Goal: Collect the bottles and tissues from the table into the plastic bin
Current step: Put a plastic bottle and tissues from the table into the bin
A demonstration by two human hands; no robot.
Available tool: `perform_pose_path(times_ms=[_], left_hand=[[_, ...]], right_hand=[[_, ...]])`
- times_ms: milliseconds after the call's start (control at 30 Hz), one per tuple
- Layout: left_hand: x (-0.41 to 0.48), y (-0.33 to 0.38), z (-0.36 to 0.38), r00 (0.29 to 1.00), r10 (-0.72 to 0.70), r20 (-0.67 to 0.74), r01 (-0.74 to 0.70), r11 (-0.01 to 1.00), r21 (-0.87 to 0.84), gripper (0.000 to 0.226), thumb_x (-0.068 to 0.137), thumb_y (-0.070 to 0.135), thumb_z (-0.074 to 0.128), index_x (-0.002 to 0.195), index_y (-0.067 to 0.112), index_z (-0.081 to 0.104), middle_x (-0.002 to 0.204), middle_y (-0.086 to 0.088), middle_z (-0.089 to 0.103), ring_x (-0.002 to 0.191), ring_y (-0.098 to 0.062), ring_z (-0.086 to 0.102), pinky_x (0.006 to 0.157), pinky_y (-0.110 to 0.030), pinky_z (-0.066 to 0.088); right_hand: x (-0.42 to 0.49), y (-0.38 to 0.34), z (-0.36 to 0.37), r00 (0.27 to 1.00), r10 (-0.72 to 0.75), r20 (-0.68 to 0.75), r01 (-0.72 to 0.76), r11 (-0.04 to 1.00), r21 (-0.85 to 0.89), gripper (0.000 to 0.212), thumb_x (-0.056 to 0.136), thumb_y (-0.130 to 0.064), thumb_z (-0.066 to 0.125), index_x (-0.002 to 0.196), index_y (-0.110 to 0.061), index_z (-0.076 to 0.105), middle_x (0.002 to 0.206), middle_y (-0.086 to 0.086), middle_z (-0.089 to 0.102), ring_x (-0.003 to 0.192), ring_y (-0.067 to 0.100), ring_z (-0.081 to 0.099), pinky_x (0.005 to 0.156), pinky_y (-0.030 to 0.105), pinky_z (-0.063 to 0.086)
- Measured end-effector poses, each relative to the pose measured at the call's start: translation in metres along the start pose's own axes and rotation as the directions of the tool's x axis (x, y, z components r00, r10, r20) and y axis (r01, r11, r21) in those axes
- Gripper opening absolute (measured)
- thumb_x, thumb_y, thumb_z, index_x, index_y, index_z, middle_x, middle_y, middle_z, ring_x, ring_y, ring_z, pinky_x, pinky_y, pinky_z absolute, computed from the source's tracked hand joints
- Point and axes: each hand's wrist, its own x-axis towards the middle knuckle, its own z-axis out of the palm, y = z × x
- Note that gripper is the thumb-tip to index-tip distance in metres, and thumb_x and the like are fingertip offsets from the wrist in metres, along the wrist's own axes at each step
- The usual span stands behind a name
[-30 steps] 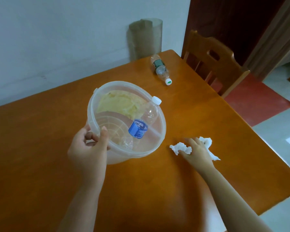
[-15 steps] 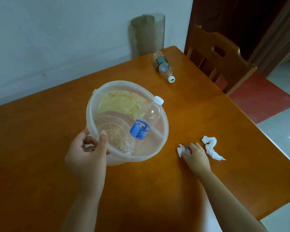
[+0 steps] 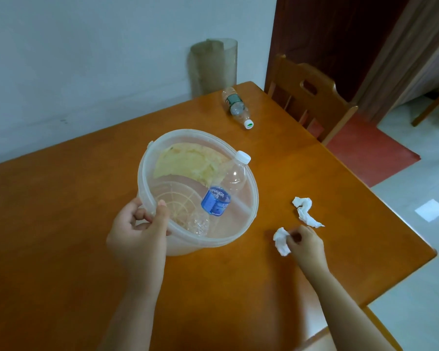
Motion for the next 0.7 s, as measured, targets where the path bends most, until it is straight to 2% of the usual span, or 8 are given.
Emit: perform_pose_path(times_ms=[100,200,333,400,500,633,700], left_hand=[[-0.008,0.002,-0.004,1.000,-0.007,0.003,0.007,1.000,-0.024,0.027,0.081,0.019,0.070,0.105,0.007,0.067,0.068,-0.014,0.064,0.046,-0.002,0.061,0.044,-0.009,0.046],[-0.015,0.005,-0.006,1.000,-0.007,-0.009,0.007,0.999,-0.034,0.031,0.081,0.017,0.071,0.109,0.006,0.066,0.069,-0.016,0.066,0.046,0.001,0.061,0.044,-0.008,0.045],[-0.026,0.012,-0.010,1.000,0.017,-0.011,-0.018,0.999,-0.048,0.030,0.080,0.017,0.072,0.109,0.009,0.067,0.066,-0.013,0.066,0.047,0.001,0.061,0.045,-0.007,0.045],[-0.032,0.015,-0.011,1.000,0.005,-0.031,-0.008,0.997,-0.082,0.030,0.079,0.014,0.073,0.108,0.008,0.067,0.063,-0.006,0.063,0.044,0.002,0.060,0.043,-0.007,0.044],[-0.042,0.020,-0.014,0.999,0.003,-0.034,-0.007,0.991,-0.132,0.036,0.078,0.011,0.074,0.112,0.004,0.065,0.061,0.007,0.059,0.044,0.006,0.059,0.042,-0.005,0.042],[-0.055,0.020,-0.027,1.000,-0.010,0.007,0.012,0.975,-0.223,0.029,0.078,0.009,0.074,0.106,0.006,0.068,0.059,0.006,0.061,0.045,0.003,0.058,0.043,-0.006,0.043],[-0.060,0.019,-0.037,0.998,-0.033,0.046,0.045,0.961,-0.271,0.028,0.076,0.011,0.075,0.103,0.010,0.068,0.056,0.007,0.063,0.045,0.001,0.058,0.044,-0.008,0.044]], right_hand=[[-0.007,-0.026,-0.025,0.991,-0.094,-0.093,0.100,0.993,0.057,0.008,0.080,-0.006,0.061,0.075,-0.011,0.059,0.079,0.005,0.059,0.070,0.014,0.054,0.055,0.016,0.036],[-0.015,-0.061,-0.051,0.958,-0.203,-0.201,0.228,0.967,0.109,0.011,0.079,-0.004,0.063,0.075,-0.014,0.059,0.080,0.003,0.060,0.072,0.015,0.056,0.060,0.016,0.040],[-0.028,-0.105,-0.079,0.899,-0.314,-0.305,0.373,0.914,0.159,0.014,0.078,-0.006,0.063,0.074,-0.019,0.058,0.076,-0.001,0.059,0.070,0.008,0.055,0.057,0.010,0.042],[-0.037,-0.122,-0.086,0.879,-0.347,-0.326,0.423,0.884,0.199,0.015,0.078,-0.006,0.063,0.074,-0.020,0.058,0.075,-0.002,0.060,0.069,0.007,0.056,0.057,0.007,0.043],[-0.053,-0.140,-0.087,0.869,-0.387,-0.308,0.464,0.854,0.235,0.014,0.076,-0.005,0.064,0.074,-0.018,0.059,0.075,-0.002,0.061,0.070,0.008,0.057,0.059,0.010,0.045],[-0.089,-0.146,-0.079,0.887,-0.435,-0.153,0.458,0.869,0.186,0.018,0.077,-0.007,0.065,0.082,-0.024,0.059,0.084,-0.008,0.059,0.079,0.004,0.056,0.066,0.009,0.044],[-0.112,-0.141,-0.080,0.877,-0.461,-0.137,0.477,0.870,0.124,0.020,0.077,-0.012,0.065,0.087,-0.028,0.058,0.085,-0.016,0.056,0.083,0.000,0.054,0.070,0.006,0.041]])
